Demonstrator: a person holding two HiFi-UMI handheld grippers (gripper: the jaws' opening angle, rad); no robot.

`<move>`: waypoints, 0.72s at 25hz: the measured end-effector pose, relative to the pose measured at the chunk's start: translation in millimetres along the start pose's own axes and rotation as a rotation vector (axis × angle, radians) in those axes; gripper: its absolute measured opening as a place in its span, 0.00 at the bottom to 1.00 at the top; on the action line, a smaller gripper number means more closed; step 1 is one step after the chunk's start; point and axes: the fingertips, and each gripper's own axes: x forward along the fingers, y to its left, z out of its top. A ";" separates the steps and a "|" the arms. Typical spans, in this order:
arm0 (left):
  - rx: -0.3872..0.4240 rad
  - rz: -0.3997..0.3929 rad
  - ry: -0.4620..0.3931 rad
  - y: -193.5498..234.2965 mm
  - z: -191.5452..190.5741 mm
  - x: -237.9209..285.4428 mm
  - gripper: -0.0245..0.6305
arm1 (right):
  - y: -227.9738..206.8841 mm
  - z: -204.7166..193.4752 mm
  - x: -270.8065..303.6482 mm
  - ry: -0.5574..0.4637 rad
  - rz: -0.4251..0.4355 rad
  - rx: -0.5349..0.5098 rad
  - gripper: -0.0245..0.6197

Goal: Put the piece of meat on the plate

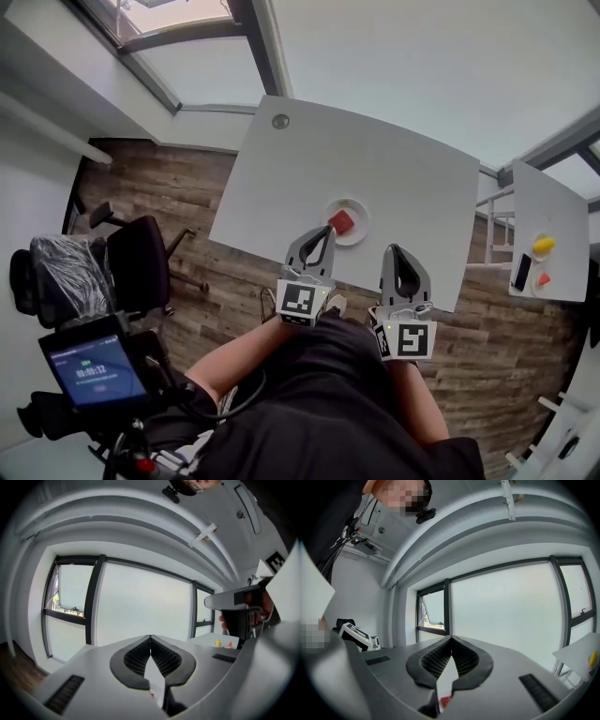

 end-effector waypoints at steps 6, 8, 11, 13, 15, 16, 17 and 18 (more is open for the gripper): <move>-0.012 0.028 -0.102 2.8 37.8 -38.3 0.05 | 26.9 6.9 -1.3 -0.012 0.028 -0.025 0.05; 0.021 0.043 -0.141 2.0 44.8 -50.1 0.05 | 36.5 7.0 -3.2 -0.009 0.040 -0.030 0.05; 0.028 0.058 -0.152 2.7 48.5 -59.1 0.05 | 45.4 7.9 -1.9 -0.007 0.053 -0.040 0.05; 0.039 0.063 -0.166 0.3 51.4 -61.1 0.05 | 45.6 6.6 -1.7 -0.009 0.058 -0.047 0.05; 0.052 0.068 -0.183 -5.9 53.1 -61.8 0.05 | 41.0 1.9 -4.8 -0.007 0.060 -0.046 0.05; 0.055 0.070 -0.189 -8.6 53.7 -61.9 0.05 | 38.6 -0.3 -6.3 -0.004 0.061 -0.044 0.05; 0.056 0.071 -0.192 -10.2 54.4 -61.9 0.05 | 36.9 -1.8 -7.1 0.000 0.061 -0.042 0.05; 0.056 0.072 -0.194 -10.9 55.2 -61.8 0.05 | 36.1 -2.2 -7.3 0.002 0.061 -0.042 0.05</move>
